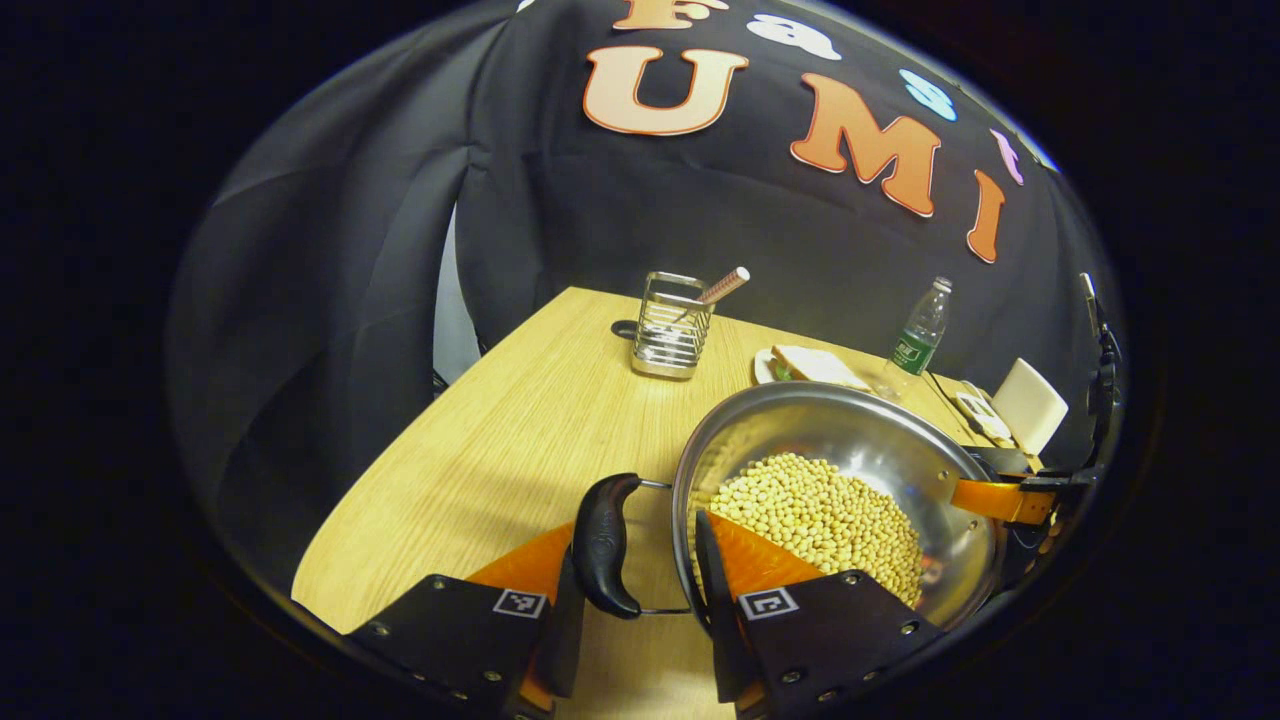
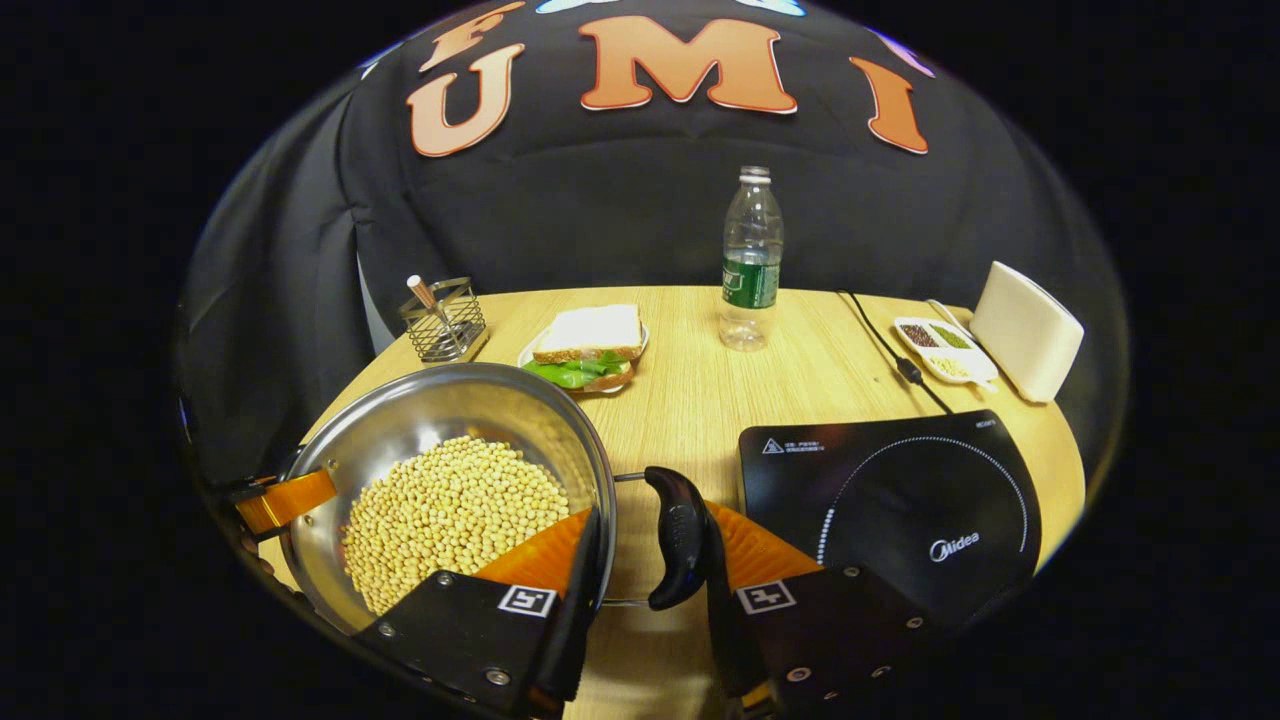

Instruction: First push the handle of the pot to place it horizontally, then grasp the pot with both hands and set it on the induction cooktop.

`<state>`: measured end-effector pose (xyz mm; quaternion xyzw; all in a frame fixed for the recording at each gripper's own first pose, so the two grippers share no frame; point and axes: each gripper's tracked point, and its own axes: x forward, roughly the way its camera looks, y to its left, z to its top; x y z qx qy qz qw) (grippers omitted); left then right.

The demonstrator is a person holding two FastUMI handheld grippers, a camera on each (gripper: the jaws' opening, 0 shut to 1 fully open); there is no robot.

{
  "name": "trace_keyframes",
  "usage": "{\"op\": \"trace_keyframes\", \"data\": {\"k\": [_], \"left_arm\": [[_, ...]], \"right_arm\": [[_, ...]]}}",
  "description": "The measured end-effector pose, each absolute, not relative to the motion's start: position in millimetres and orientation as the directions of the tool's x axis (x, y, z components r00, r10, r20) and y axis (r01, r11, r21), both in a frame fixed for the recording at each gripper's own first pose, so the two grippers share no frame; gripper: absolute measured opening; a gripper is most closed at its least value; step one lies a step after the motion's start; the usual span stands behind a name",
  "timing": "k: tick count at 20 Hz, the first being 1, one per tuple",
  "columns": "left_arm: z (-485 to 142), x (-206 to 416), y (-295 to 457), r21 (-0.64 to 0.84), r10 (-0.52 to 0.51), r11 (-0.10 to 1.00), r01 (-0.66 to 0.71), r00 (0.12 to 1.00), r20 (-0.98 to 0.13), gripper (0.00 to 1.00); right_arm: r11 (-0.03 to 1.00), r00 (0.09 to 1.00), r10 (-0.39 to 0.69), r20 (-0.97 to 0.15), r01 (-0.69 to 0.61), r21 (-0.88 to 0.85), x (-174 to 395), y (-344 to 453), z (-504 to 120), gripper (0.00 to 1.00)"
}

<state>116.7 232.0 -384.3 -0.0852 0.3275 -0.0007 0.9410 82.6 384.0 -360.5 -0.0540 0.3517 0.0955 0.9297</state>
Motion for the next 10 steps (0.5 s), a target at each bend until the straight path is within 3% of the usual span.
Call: {"op": "trace_keyframes", "data": {"k": [1,2,3,4,10], "left_arm": [[-376.7,110.2,227.3,-0.157,-0.052,0.986,-0.056,0.792,-0.608,0.54],[-362.4,101.9,222.7,-0.145,-0.047,0.988,-0.049,0.805,-0.592,0.56],[-348.5,101.5,220.2,-0.131,-0.043,0.991,-0.040,0.818,-0.574,0.54],[-336.5,100.4,217.1,-0.117,-0.039,0.993,-0.033,0.827,-0.561,0.55],[-289.0,89.6,185.7,-0.094,-0.042,0.996,-0.007,0.856,-0.516,0.55]], "right_arm": [[0.975,0.742,0.145,-0.655,-0.218,-0.031,82.2,381.8,-352.9,0.47],[0.975,0.747,0.152,-0.648,-0.219,-0.024,81.9,380.2,-345.6,0.51],[0.976,0.751,0.160,-0.641,-0.218,-0.012,81.6,377.2,-338.7,0.46],[0.976,0.754,0.168,-0.635,-0.218,-0.001,80.2,374.5,-331.3,0.51],[0.977,0.781,0.186,-0.597,-0.213,0.025,70.2,342.5,-289.0,0.51]]}}
